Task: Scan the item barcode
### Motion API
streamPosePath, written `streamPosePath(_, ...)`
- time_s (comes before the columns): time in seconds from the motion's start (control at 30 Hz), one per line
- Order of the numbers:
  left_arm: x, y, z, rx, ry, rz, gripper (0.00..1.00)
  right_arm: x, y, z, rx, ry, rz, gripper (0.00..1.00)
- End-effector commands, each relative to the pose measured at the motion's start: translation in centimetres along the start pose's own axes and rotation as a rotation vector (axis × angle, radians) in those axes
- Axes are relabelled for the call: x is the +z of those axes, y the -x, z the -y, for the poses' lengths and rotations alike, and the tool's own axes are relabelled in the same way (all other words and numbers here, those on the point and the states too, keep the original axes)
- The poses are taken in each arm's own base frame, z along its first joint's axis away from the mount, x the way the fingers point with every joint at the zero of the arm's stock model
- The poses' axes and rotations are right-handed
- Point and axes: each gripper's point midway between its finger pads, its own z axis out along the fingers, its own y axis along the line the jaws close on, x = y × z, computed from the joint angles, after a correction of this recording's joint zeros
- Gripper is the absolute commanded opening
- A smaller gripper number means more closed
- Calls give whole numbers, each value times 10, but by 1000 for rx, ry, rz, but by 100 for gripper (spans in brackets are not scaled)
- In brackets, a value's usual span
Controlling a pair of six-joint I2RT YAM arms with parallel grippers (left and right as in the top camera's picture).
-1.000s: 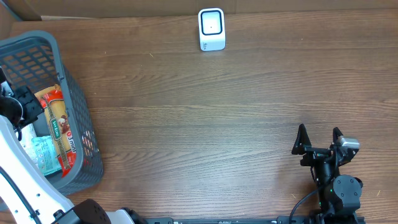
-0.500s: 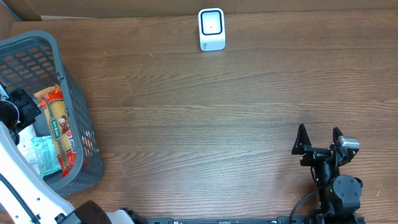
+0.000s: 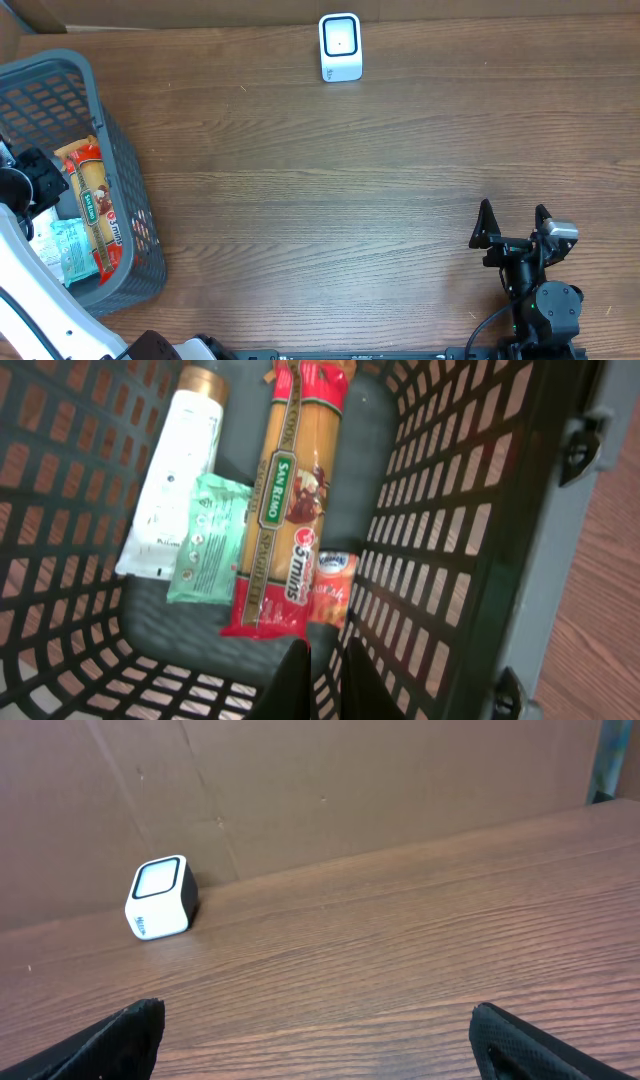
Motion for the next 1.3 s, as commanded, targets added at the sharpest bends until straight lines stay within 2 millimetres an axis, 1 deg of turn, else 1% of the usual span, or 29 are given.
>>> streamPosePath(0.0, -7, 1, 1, -3, -6, 18, 4, -3, 10, 1, -4, -14, 23, 100)
streamPosePath(0.2, 5, -9, -2, -12, -4, -27, 4, -3, 10, 1, -4, -14, 23, 100)
streamPosePath(0.43, 8, -10, -3, -17, -2, -35, 4, -3, 10, 1, -5, -14, 23, 100)
streamPosePath(0.57, 14, -13, -4, -18, -2, -47, 4, -3, 10, 1, -4, -14, 23, 100)
streamPosePath(0.67, 23, -17, -5, -20, -2, -68, 4, -3, 10, 1, -5, -14, 23, 100)
streamPosePath(0.83, 48, -31, -7, -26, -3, -122, 4, -3, 10, 1, -4, -14, 23, 100)
streamPosePath(0.97, 63, -39, -8, -28, -3, -147, 4, -3, 10, 1, -4, -14, 23, 100)
streamPosePath(1.0, 65, -39, -9, -29, -2, -149, 9, -3, 10, 1, -4, -14, 23, 100)
streamPosePath(1.03, 66, -40, -9, -29, -2, -149, 18, -3, 10, 1, -4, -14, 23, 100)
streamPosePath(1.07, 67, -40, -9, -29, -2, -148, 24, -3, 10, 1, -5, -14, 22, 100)
streamPosePath(1.1, 68, -39, -9, -29, -2, -146, 37, -3, 10, 1, -4, -14, 23, 100)
streamPosePath(1.13, 68, -38, -9, -29, -2, -143, 45, -3, 10, 1, -5, -14, 23, 100)
streamPosePath(1.27, 68, -38, -9, -32, -2, -140, 64, -3, 10, 1, -4, -14, 23, 100)
